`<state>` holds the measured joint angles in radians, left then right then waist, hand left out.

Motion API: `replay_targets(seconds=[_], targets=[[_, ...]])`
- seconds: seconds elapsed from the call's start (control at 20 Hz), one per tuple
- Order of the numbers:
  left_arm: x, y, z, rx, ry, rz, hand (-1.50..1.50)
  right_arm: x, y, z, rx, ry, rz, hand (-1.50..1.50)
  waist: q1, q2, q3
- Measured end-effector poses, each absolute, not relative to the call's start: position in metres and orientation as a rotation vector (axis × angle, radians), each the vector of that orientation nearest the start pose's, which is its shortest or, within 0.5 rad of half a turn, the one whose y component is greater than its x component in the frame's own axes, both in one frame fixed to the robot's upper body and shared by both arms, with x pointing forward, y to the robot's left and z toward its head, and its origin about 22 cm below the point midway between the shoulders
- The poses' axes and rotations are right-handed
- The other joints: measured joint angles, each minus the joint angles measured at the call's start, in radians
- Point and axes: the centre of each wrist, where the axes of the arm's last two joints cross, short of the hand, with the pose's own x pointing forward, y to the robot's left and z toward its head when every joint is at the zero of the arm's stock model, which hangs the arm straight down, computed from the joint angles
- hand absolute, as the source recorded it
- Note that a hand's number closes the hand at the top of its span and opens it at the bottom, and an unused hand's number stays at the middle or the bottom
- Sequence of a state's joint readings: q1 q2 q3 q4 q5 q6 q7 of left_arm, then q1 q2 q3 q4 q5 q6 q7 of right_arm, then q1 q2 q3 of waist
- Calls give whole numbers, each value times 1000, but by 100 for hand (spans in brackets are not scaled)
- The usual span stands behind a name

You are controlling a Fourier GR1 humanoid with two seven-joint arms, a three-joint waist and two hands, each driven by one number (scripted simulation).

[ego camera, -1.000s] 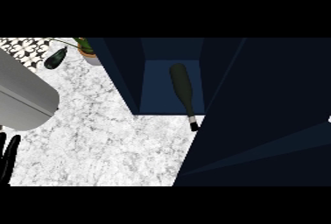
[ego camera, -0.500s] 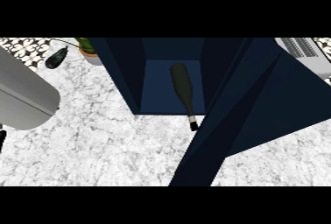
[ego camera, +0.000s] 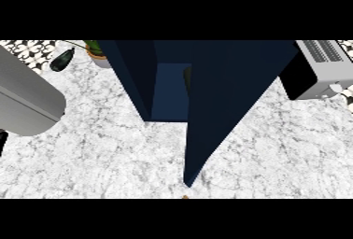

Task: Pick up the wine, place it into the cabinet and close the cabinet

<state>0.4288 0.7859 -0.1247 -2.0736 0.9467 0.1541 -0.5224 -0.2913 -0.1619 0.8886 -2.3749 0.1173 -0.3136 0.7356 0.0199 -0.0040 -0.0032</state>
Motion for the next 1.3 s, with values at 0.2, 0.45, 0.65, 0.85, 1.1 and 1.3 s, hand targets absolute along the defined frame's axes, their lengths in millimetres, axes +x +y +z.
replay_targets(seconds=[0.2,0.45,0.65,0.85,1.1,1.3], targets=[[147,318,94,-247,-1939,196,-150,120,-89,195,526,-1722,641,150,8,3,0],[152,315,96,-253,-1939,203,-150,143,-61,209,585,-1735,625,150,21,7,0],[154,316,96,-255,-1936,212,-150,174,-28,228,601,-1757,613,150,24,8,0],[158,312,99,-254,-1938,223,-150,206,0,242,571,-1785,597,150,21,8,2],[159,314,99,-246,-1938,226,-150,244,24,264,445,-1857,623,150,14,7,2],[160,312,98,-234,-1949,231,-150,278,31,268,359,-1879,617,150,8,7,2]])
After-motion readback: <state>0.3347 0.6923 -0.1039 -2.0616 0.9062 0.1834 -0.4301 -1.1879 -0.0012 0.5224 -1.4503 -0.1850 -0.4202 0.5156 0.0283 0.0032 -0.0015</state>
